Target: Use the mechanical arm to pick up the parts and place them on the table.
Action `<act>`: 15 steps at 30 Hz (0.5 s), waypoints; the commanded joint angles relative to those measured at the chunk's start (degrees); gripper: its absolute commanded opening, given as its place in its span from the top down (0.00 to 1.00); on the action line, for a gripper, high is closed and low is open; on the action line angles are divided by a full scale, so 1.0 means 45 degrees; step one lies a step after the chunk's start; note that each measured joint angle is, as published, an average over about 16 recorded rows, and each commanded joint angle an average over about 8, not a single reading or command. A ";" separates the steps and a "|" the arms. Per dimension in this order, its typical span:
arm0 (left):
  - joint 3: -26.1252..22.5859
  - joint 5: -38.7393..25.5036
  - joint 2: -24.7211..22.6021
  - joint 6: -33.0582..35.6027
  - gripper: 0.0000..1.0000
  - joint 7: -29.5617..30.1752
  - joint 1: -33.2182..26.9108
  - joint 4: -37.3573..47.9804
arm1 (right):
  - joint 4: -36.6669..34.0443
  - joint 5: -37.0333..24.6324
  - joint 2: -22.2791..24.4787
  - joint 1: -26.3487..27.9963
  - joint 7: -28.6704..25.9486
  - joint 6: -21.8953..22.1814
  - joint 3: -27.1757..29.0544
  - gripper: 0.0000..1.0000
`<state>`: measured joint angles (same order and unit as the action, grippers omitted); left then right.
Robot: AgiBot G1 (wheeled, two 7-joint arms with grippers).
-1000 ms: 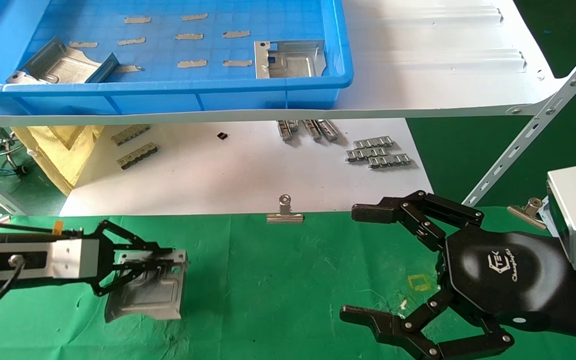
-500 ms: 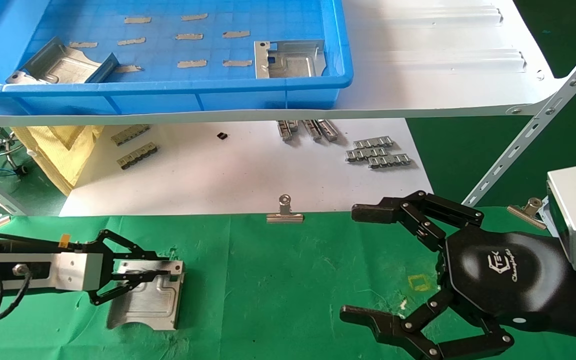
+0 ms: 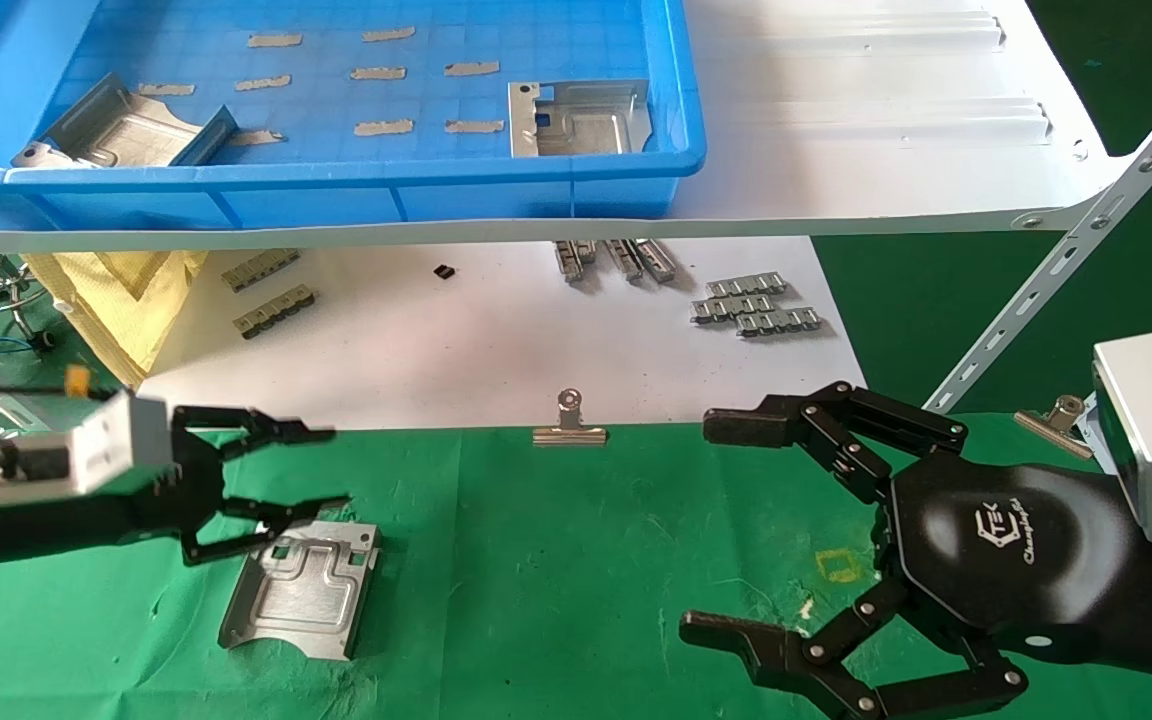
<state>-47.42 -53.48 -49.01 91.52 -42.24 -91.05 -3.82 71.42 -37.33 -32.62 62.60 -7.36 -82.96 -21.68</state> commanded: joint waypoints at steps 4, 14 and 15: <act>0.0528 0.1021 0.0207 -0.0004 0.00 0.1806 0.0610 -0.0155 | -0.0002 0.0001 0.0001 -0.0001 0.0000 0.0001 0.0000 0.00; 0.0590 0.1089 0.0237 -0.0030 0.00 0.1842 0.0700 -0.0257 | -0.0003 0.0002 0.0002 -0.0002 0.0001 0.0002 0.0000 0.00; 0.0609 0.1077 0.0246 -0.0035 0.00 0.1866 0.0711 -0.0319 | -0.0003 0.0002 0.0002 -0.0002 0.0001 0.0002 0.0000 0.00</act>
<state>-44.17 -48.32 -47.68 91.28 -33.01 -87.33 -6.23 71.41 -37.32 -32.61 62.59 -7.36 -82.95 -21.68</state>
